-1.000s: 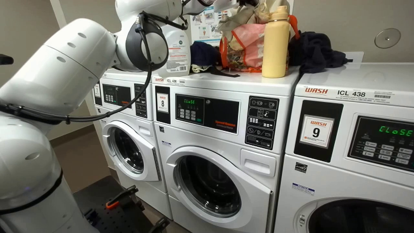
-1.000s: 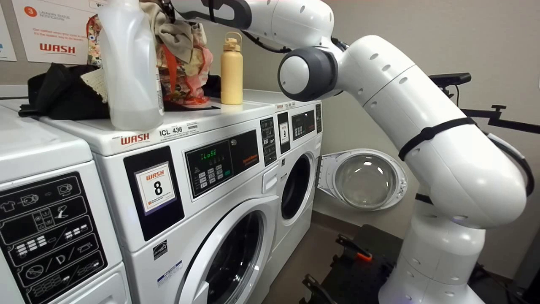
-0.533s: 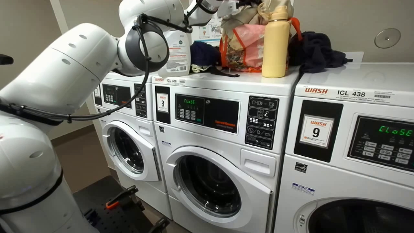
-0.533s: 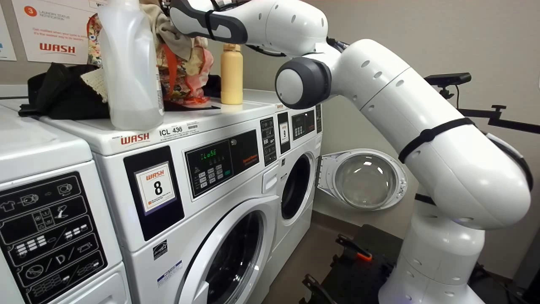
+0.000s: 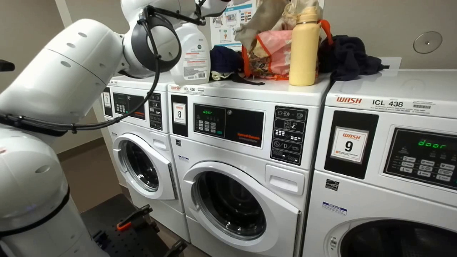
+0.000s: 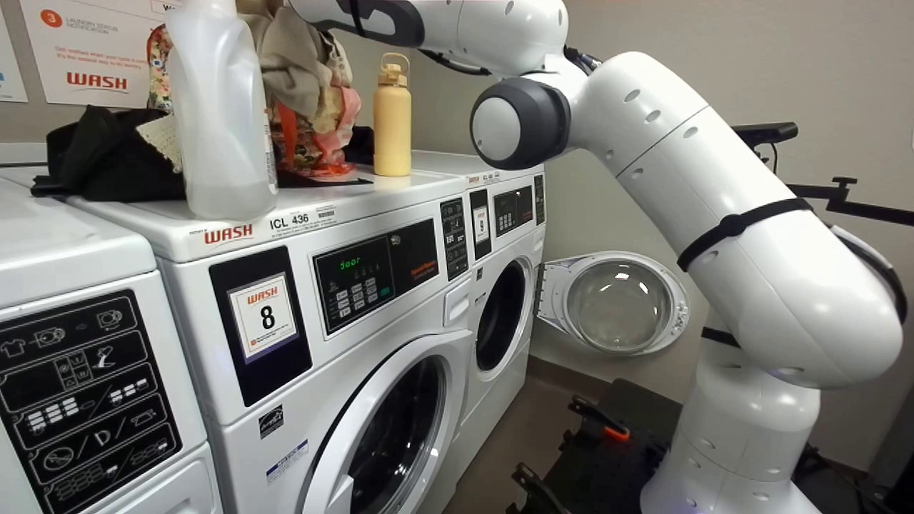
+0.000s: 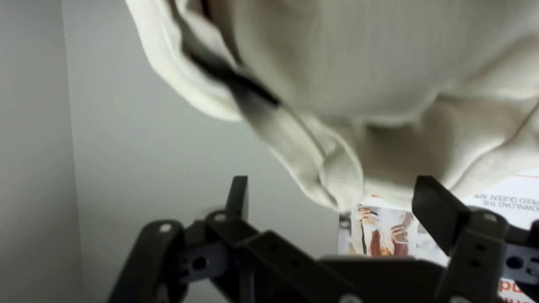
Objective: Put the beige sweatshirt in the bag
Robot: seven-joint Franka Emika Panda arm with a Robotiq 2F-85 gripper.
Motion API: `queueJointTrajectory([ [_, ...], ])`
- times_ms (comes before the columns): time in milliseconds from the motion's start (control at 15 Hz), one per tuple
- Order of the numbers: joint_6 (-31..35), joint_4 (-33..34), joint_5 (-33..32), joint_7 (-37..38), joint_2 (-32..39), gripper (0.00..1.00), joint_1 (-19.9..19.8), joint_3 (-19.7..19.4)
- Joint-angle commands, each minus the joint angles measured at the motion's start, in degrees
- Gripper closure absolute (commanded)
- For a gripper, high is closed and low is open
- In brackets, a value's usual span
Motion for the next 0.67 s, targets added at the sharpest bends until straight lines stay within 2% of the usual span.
queueJointTrajectory([
  [0, -1.61, -3.96, 2.39, -6.53, -6.06, 0.00, 0.34, 2.90],
  [400, -10.04, -5.40, 9.70, -19.01, -11.85, 0.00, -1.57, 9.61],
  [600, -17.87, -5.89, 13.45, -25.70, -14.00, 0.00, -3.12, 12.96],
])
